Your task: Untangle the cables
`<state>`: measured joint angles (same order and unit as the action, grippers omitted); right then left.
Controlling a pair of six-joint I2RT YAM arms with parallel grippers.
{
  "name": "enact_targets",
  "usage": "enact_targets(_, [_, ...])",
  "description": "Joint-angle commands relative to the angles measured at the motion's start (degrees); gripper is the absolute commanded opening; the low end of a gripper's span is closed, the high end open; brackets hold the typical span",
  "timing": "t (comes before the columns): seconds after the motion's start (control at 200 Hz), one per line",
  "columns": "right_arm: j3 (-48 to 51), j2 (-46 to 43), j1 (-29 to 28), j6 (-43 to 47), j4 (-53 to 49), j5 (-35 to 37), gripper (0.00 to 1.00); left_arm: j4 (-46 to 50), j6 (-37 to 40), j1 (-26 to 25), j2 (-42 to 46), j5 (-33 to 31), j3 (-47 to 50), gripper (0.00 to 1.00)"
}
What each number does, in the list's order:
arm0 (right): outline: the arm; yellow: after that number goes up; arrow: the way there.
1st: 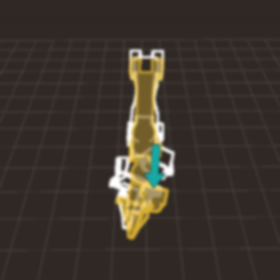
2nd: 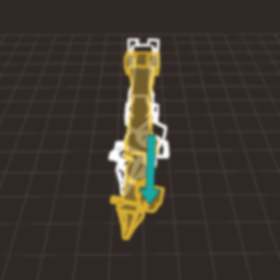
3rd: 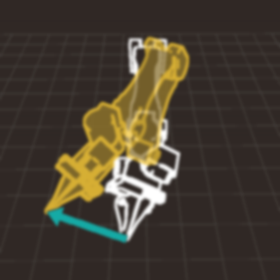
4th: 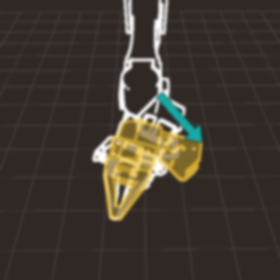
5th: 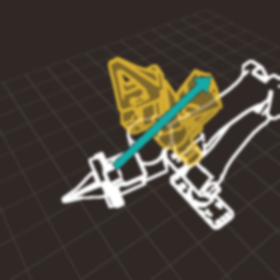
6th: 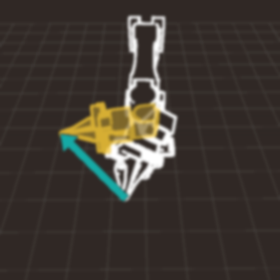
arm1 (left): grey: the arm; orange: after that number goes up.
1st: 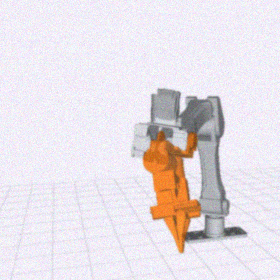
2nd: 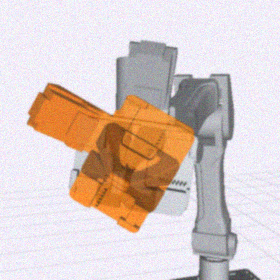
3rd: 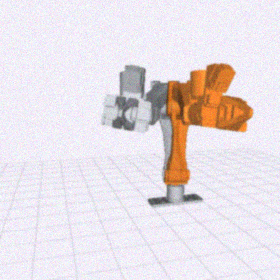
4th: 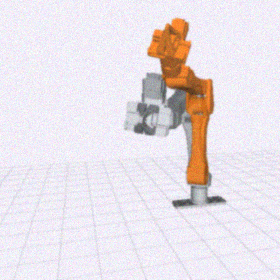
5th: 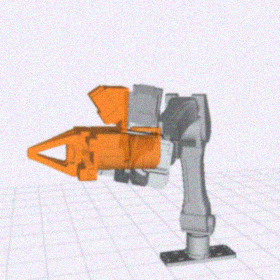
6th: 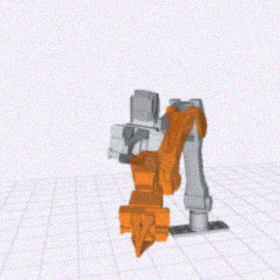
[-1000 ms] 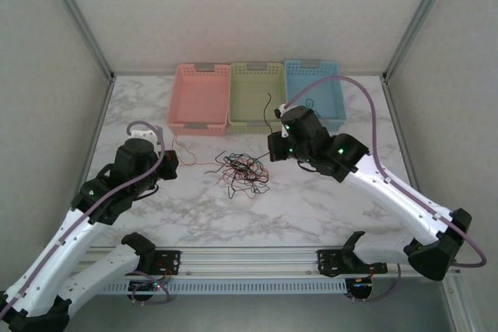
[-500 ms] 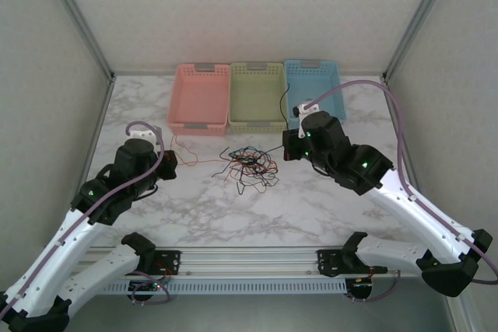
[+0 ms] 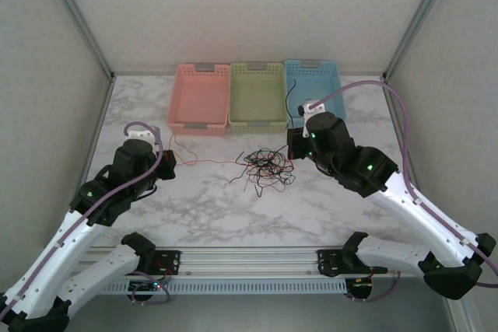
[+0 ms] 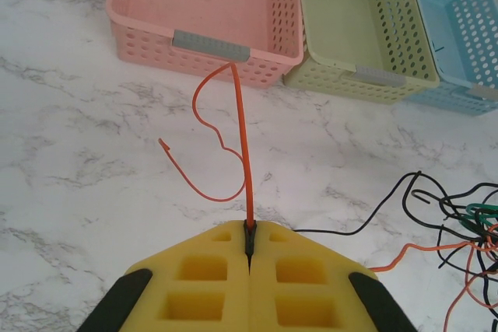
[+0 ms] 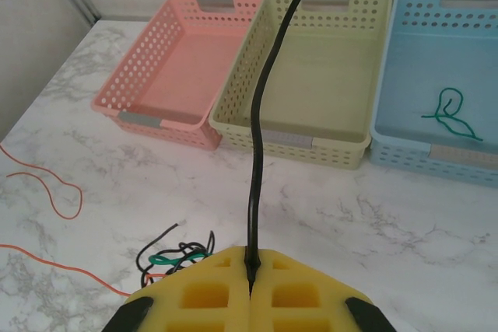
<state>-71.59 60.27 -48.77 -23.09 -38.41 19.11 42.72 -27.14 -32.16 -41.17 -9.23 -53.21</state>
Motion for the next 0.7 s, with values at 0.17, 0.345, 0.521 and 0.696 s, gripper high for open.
enact_targets(0.17, [0.0, -1.7, 0.5, 1.1, 0.5, 2.5, 0.0, 1.2, 0.7, -0.2, 0.7, -1.4, -0.9, 0.0])
enact_targets(0.345, [0.1, -2.1, 0.5, 1.3, 0.4, 2.9, 0.0, 1.0, 0.7, -0.2, 0.8, -1.5, -0.6, 0.0])
enact_targets(0.521, [0.3, -3.4, 0.6, 1.8, 0.3, 3.9, 0.0, 0.8, 0.6, -0.2, 0.3, -1.5, -0.6, 0.0])
enact_targets(0.696, [-0.5, -4.3, 1.0, 3.1, -0.5, 5.8, 0.0, 1.1, 0.5, -0.2, 0.4, -2.0, -0.5, 0.0])
